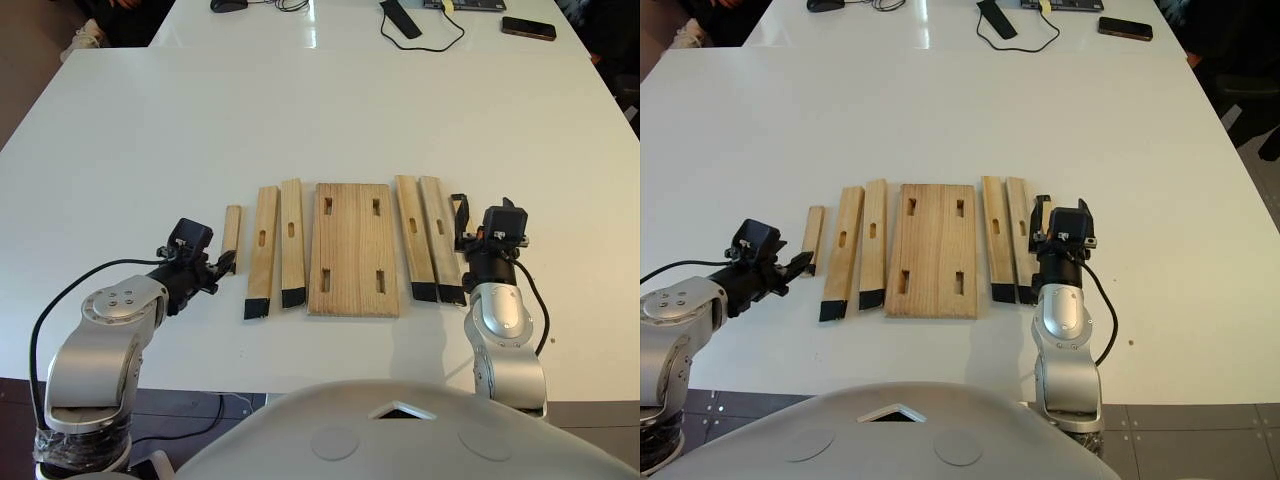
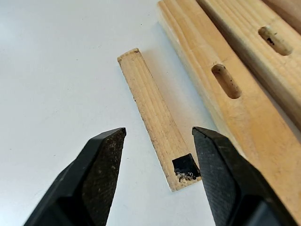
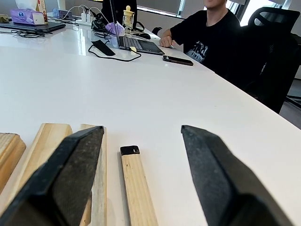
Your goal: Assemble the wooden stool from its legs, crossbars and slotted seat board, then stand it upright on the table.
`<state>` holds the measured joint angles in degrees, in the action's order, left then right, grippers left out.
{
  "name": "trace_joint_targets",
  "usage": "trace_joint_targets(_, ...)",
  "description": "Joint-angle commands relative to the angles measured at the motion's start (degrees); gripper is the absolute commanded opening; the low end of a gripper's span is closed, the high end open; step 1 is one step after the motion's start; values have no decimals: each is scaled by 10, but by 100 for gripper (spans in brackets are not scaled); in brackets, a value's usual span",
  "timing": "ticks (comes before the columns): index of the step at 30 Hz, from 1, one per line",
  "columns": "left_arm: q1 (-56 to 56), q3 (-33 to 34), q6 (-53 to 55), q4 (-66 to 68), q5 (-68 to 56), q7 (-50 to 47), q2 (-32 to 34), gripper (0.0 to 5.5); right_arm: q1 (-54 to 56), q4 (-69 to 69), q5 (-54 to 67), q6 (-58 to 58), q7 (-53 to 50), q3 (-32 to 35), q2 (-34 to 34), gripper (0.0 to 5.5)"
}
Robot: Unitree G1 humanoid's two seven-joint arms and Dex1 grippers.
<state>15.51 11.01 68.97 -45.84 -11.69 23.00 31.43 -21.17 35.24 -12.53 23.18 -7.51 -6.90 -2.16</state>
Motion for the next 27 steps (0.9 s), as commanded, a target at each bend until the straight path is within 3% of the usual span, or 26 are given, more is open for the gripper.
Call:
trace_joint_targets(1,-1,-12,11,24,1,-21,-18,265,6,6,-2,11,5,-1,1,305)
trace_joint_targets(9,-42,-3,28,115,-23,-16,-26,265,6,4,-4,14,10,-5,2,305)
trace_joint_targets(17,-1,-30,-59,161,3,-6,29,132,5,12,-7,20,9,-5,0,305)
trace_joint_targets(24,-14,-17,-122,202,17,-25,26,131,12,17,-4,24,16,2,1,305)
trace_joint_targets(27,-81,12,-200,180,-18,-12,1,131,41,23,5,20,35,26,22,305)
